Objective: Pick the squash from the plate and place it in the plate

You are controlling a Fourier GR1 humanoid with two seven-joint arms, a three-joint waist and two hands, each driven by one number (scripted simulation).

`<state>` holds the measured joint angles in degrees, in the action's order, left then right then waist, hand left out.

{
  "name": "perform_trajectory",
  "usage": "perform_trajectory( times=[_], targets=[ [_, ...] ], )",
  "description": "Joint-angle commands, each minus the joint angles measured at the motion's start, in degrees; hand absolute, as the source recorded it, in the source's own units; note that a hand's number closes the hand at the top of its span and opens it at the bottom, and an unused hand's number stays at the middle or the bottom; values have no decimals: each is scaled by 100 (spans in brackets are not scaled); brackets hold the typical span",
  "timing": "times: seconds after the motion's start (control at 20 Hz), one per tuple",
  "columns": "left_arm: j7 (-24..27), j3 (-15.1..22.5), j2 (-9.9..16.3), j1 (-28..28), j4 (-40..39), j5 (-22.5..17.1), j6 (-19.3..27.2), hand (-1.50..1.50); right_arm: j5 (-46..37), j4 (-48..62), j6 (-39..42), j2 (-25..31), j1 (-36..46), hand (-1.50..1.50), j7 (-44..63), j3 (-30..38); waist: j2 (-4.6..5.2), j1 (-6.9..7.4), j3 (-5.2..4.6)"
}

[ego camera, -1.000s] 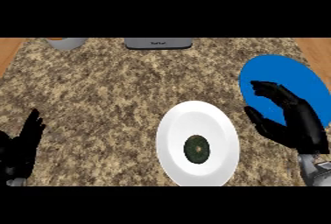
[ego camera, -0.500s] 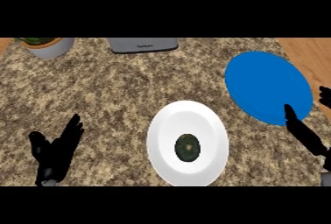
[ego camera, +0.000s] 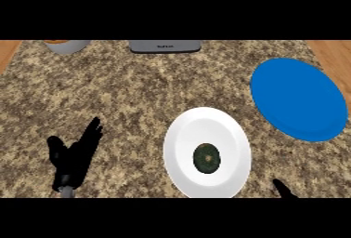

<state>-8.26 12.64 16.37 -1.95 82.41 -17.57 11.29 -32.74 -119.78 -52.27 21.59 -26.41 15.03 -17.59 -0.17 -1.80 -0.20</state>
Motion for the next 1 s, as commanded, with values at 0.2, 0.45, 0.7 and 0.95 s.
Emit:
perform_trajectory(
  times=[0.2, 0.45, 0.7, 0.95],
  targets=[
    [-227, 228, -155, 150, 76, 98, -2, 0, -1328, -835, 2052, 506, -516, -150, 2167, -252, 77, 256, -23],
    [-192, 211, -108, 96, -50, 134, -89, 0, -2661, -1463, 3274, -82, -154, -150, 3773, -1009, 64, 287, -25],
    [-26, 83, -100, 244, -194, 147, -219, 0, -3616, -673, 4464, -1234, 1440, -150, 4975, -1667, 55, 312, -3],
    [-290, 132, -344, 377, -260, 241, -12, 0, -4247, 644, 4511, -2119, 2054, -150, 5368, -1888, 39, 235, 13]
  ],
)
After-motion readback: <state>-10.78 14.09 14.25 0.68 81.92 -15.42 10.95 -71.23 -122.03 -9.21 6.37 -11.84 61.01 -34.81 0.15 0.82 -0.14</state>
